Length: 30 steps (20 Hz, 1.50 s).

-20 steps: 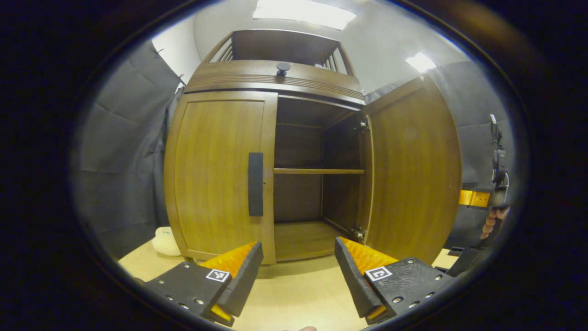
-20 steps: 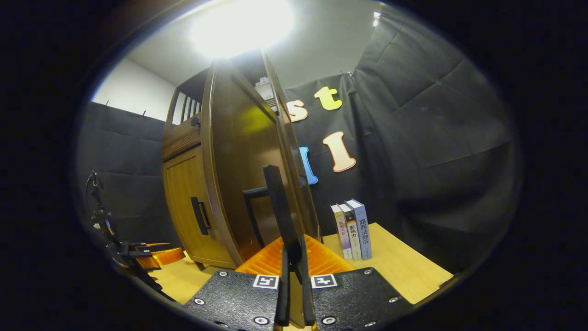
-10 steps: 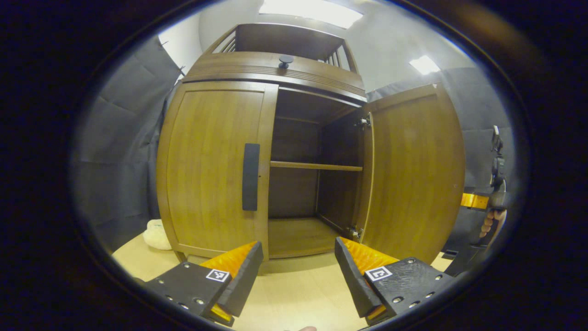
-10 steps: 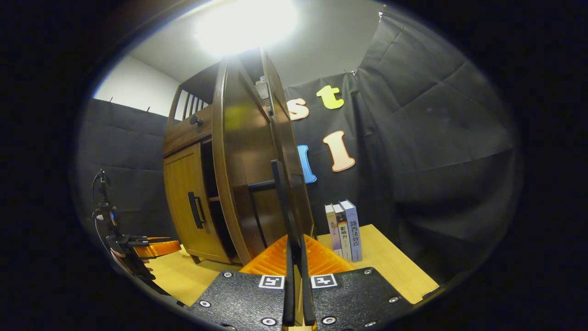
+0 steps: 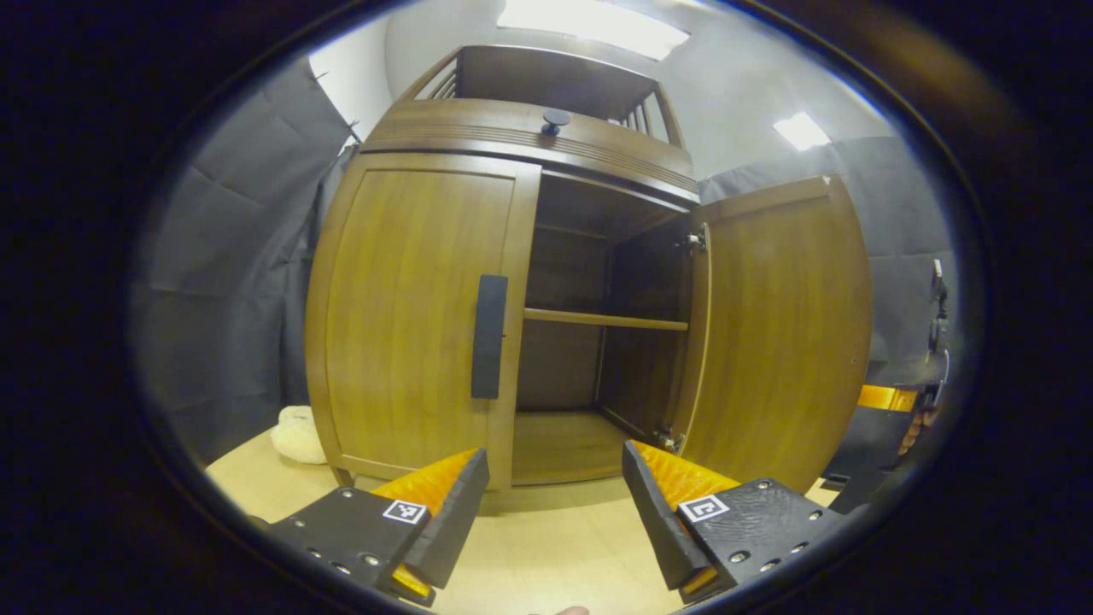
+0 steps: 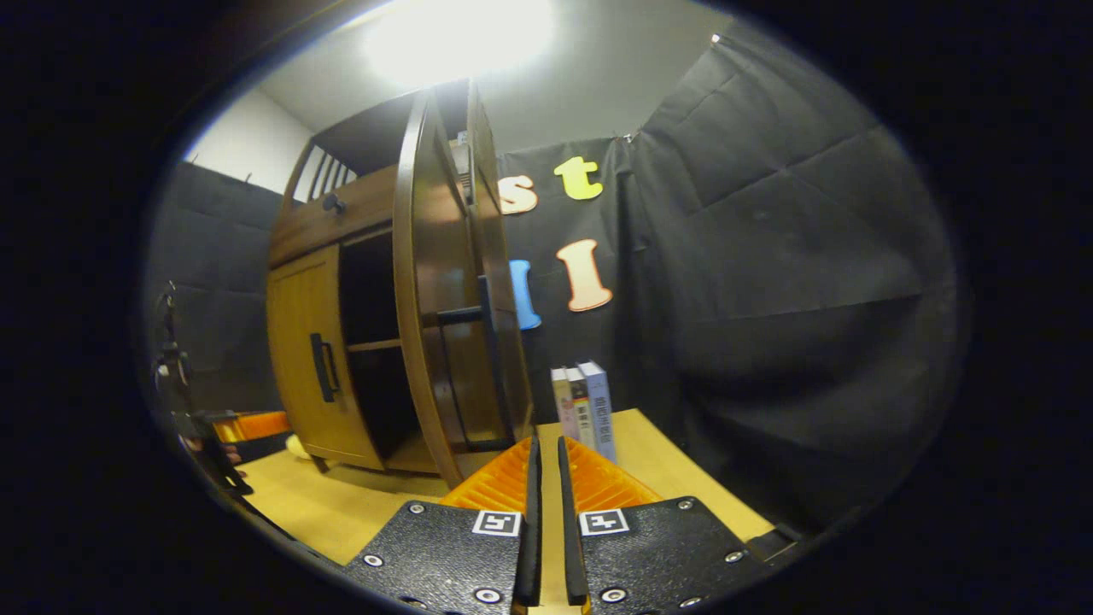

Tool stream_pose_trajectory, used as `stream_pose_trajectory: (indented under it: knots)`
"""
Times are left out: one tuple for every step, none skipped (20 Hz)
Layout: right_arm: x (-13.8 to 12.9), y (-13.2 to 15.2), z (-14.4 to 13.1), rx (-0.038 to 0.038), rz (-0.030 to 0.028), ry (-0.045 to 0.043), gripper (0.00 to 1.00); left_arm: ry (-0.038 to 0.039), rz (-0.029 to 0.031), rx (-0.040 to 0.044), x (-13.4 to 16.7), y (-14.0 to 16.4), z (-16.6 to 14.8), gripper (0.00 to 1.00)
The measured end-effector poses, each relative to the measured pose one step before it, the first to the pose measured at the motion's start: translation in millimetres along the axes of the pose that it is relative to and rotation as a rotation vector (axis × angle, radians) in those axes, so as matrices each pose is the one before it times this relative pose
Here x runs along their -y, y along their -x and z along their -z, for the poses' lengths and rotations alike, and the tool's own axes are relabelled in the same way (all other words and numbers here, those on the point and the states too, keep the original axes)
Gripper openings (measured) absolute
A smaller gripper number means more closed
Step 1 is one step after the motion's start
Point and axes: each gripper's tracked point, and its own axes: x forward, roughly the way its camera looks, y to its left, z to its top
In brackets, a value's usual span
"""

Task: Open the right door of the double-door shoe cabinet with the right hand, and open the left door with the left hand.

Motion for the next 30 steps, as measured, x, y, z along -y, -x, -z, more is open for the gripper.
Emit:
stream_pose_trajectory:
  knots:
    - [5.65,9.59,-3.05,0.00363,0.04719,0.01529,0.11,0.00079,-0.01211,0.00663,-3.68,-1.05,-2.36,0.92]
    - [-1.79,7.66,-7.06,0.01022,0.00865,-0.00781,0.10,0.00252,-0.00966,0.00607,-3.16,-0.99,-2.40,0.89]
    - [-9.91,6.48,-4.46,0.00753,-0.01365,-0.02278,0.09,0.00394,-0.00690,0.00358,-1.79,-0.10,-1.06,0.87]
    - [-9.56,7.28,-4.81,0.00432,-0.02280,-0.02392,0.09,0.00425,-0.00753,0.00260,-1.12,1.29,-0.18,0.84]
    - [-4.77,4.62,-6.44,0.00941,-0.01994,-0.01827,0.05,0.00446,-0.00870,0.00336,-2.35,0.80,-0.54,0.84]
    - [-7.93,3.30,-5.73,0.01429,-0.02404,-0.01303,0.17,0.00327,-0.00730,0.00354,-2.05,0.43,-1.02,0.84]
    - [-9.29,3.33,-6.01,0.01112,-0.02559,-0.00716,0.20,0.00407,-0.00835,0.00384,-2.36,1.11,-0.55,0.84]
    - [-12.58,3.42,-4.87,0.00389,-0.02995,-0.00119,0.34,0.00472,-0.00859,0.00190,-2.55,0.70,-0.79,0.84]
    - [-12.28,1.86,-1.98,0.00163,-0.03354,0.00465,0.45,0.00495,-0.00683,0.00121,-2.61,0.65,0.12,0.84]
    - [-11.63,0.15,-2.94,0.00054,-0.02411,0.00860,0.57,0.00563,-0.00789,0.00013,-2.71,0.06,-0.13,0.84]
    - [-7.82,-1.40,0.11,-0.00734,-0.01016,0.00715,0.69,0.00645,-0.00823,-0.00130,-1.47,0.88,-0.22,0.84]
    - [-9.59,1.83,0.94,-0.00341,-0.01605,0.00393,0.89,0.00566,-0.00609,0.00057,-1.63,0.56,-0.76,0.84]
    - [-11.94,1.64,-5.31,0.00708,-0.02070,-0.00277,0.94,0.00319,-0.00648,-0.00130,-2.08,1.66,-0.51,0.84]
    - [-13.51,-1.20,-7.31,0.01438,-0.02993,-0.00787,0.95,-0.00205,-0.00584,-0.00240,-2.32,1.46,-0.29,0.84]
    - [-13.70,-5.97,-3.85,0.01010,-0.02878,-0.00644,0.95,-0.00624,-0.00807,0.00008,-2.09,0.52,-0.57,0.84]
    - [-12.53,-4.46,-1.83,0.00572,-0.02358,-0.00451,0.95,-0.00748,-0.01049,0.00311,-2.56,0.57,-1.80,0.90]
    - [-8.32,-4.61,0.77,-0.00247,-0.01943,0.00286,0.95,-0.00228,-0.01102,0.00780,-4.48,0.95,-1.60,0.90]
    - [-9.71,-3.72,2.48,-0.01068,-0.01684,0.00746,0.95,0.00965,-0.00907,0.00691,-1.84,0.44,-1.51,0.90]
    - [-8.59,-6.52,2.31,-0.01168,-0.01272,0.01140,0.95,0.01874,-0.00138,-0.00168,2.46,0.50,0.92,0.90]
    - [-4.92,-6.77,2.13,-0.01034,-0.00324,0.01503,0.95,0.02080,0.00885,-0.00447,3.22,-0.07,1.99,0.91]
    - [-3.88,-8.94,-1.49,-0.00197,0.00233,0.02006,0.91,0.01472,0.00837,-0.00596,1.00,0.60,1.83,0.90]
    - [-4.13,-6.69,-0.72,0.00057,0.00697,0.01996,0.95,0.00322,0.00374,-0.00512,0.38,0.07,0.49,0.94]
    - [-6.90,-6.27,0.36,-0.00095,0.00759,0.01725,0.95,-0.00575,0.00134,-0.00260,-0.44,0.94,0.45,0.90]
    - [-6.35,-6.99,1.85,-0.00588,0.00384,0.01315,0.91,-0.00627,-0.00228,0.00158,-0.71,-0.07,-0.67,0.90]
    - [-6.45,-5.89,4.09,-0.00789,0.00076,0.01277,0.91,0.00062,-0.00056,0.00241,0.63,-0.61,-0.05,0.90]
    - [-5.93,-7.01,3.84,-0.01198,-0.00636,0.01452,0.95,0.00403,0.00652,0.00008,1.33,-0.65,-0.43,0.90]
    - [-7.32,-10.75,5.99,-0.01636,-0.00438,0.01391,0.95,0.00036,0.00841,-0.00018,0.63,-1.11,0.38,0.90]
    - [-3.49,-8.33,4.35,-0.01199,0.00242,0.01356,0.95,-0.00485,0.00243,0.00110,-0.41,-1.11,-0.78,0.90]
    - [-0.07,-5.12,1.98,-0.00336,0.01037,0.01334,0.95,-0.00728,-0.00601,0.00587,-1.15,-1.40,-1.45,0.90]
    - [0.90,-4.90,1.77,0.00120,0.01275,0.01260,0.96,-0.00887,-0.00758,0.00874,-1.24,-3.31,-2.92,0.90]
